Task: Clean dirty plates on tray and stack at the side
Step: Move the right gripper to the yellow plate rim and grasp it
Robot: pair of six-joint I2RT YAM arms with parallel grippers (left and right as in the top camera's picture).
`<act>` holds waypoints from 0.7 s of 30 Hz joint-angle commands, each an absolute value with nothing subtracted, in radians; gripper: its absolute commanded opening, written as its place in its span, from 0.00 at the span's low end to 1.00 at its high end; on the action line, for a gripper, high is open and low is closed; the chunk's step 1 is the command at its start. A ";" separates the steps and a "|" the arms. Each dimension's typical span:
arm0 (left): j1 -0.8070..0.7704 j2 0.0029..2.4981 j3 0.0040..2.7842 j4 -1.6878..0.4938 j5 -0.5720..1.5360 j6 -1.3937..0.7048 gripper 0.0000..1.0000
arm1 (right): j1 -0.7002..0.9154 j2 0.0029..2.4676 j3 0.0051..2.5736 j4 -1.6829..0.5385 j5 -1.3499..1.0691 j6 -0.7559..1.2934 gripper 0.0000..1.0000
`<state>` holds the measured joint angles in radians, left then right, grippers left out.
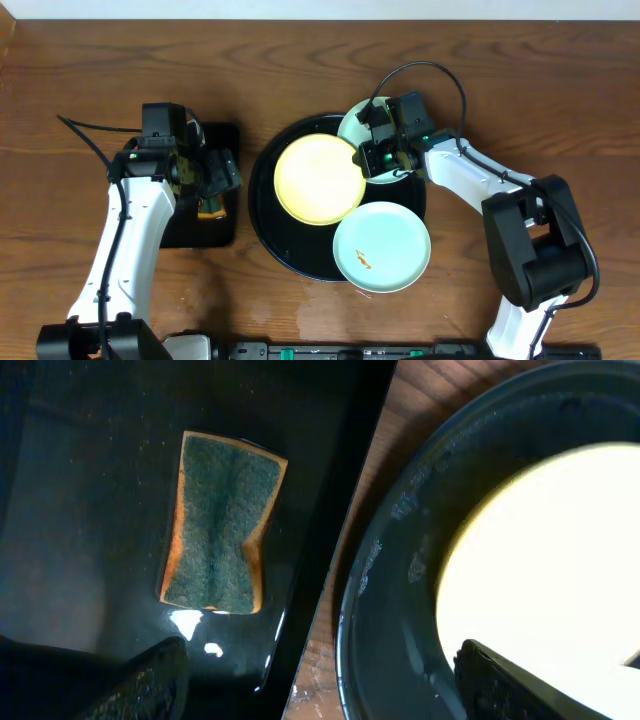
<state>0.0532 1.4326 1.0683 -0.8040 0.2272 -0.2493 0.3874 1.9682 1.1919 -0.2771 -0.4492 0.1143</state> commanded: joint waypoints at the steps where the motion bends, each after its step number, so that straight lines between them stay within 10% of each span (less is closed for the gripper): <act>1: 0.056 1.430 1.097 -0.806 0.228 -0.236 0.86 | 0.378 1.973 1.200 -0.276 -0.453 0.126 0.01; 21: 0.056 1.430 1.097 -0.806 0.228 -0.236 0.86 | 0.588 1.622 1.211 -0.412 0.295 0.094 0.01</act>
<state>0.0536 1.4326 1.0683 -0.8040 0.2272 -0.2493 0.5343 1.6482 1.1957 -0.4030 0.0399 0.1059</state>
